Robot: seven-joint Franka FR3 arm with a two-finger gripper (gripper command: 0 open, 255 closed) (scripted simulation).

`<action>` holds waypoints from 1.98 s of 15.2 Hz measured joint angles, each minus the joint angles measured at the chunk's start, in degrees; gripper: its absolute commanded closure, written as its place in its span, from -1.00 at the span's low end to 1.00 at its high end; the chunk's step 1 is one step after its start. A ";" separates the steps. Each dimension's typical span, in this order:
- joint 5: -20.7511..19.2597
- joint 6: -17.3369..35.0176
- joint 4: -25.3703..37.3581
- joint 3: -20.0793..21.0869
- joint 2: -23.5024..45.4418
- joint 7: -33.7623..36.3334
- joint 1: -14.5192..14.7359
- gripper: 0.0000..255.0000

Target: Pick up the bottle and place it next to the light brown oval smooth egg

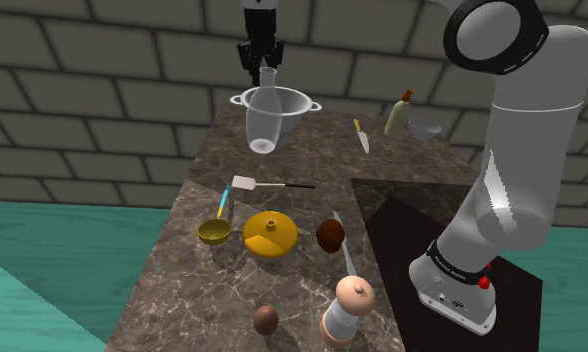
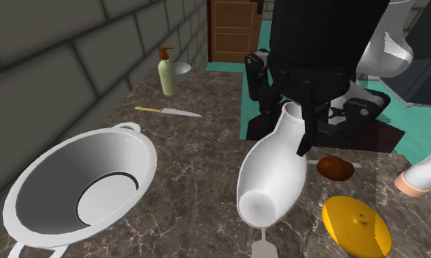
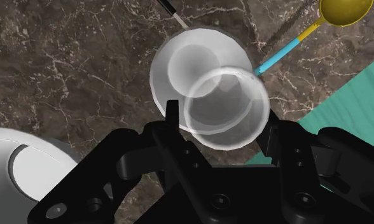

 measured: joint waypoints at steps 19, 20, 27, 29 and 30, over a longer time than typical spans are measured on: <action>1.28 4.45 -12.83 9.11 -8.81 23.57 14.41 1.00; 1.34 4.68 -13.21 9.54 -8.99 24.67 15.05 1.00; 0.72 4.08 -9.54 13.13 -6.20 34.07 21.06 1.00; 0.18 4.09 -7.65 13.95 -4.34 36.53 22.82 1.00; -0.09 3.38 -5.99 14.40 -3.40 37.94 23.86 1.00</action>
